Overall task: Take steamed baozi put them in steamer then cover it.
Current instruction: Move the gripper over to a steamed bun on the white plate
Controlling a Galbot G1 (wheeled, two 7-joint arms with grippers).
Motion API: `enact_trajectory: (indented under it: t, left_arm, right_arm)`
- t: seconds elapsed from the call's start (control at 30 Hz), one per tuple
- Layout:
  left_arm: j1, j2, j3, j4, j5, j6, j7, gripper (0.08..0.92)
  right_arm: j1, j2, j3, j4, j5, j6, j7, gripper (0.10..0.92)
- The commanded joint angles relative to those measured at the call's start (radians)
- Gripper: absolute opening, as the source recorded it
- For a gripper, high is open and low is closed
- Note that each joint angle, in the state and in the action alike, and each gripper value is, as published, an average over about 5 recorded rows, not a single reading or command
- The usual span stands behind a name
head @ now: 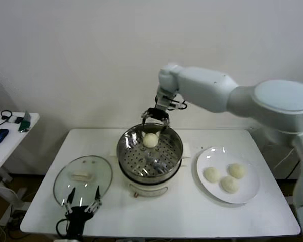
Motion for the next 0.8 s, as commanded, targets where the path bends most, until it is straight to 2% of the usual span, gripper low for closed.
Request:
enact_trajectory:
  t: [0.03,0.17,0.37,0.57,0.8]
  left_arm:
    - [-0.002,-0.001,0.006,0.001,0.007,-0.001,-0.003,0.823]
    - [-0.004,0.001,0.003,-0.001,0.008,-0.005,0.000,0.823]
    - [-0.013,0.000,-0.008,-0.007,0.003,-0.004,0.002,0.823]
    - [-0.019,-0.004,-0.015,-0.015,-0.002,-0.001,0.007,0.823]
    - [-0.019,-0.008,-0.024,-0.008,-0.005,-0.004,0.006,0.823]
  right_arm:
    - [0.311,-0.369,-0.352,0.358,0.346,-0.460,0.022,0.823]
    - [0.299,-0.488,-0.394,0.482,0.364,-0.693,0.127,0.823]
    - [0.196,-0.568,-0.392,0.592,0.364,-0.819,0.205,0.823]
    - [0.008,-0.565,-0.286,0.556,0.224,-0.866,0.260,0.823]
    - [-0.167,-0.513,-0.170,0.424,0.138,-0.869,0.266,0.823]
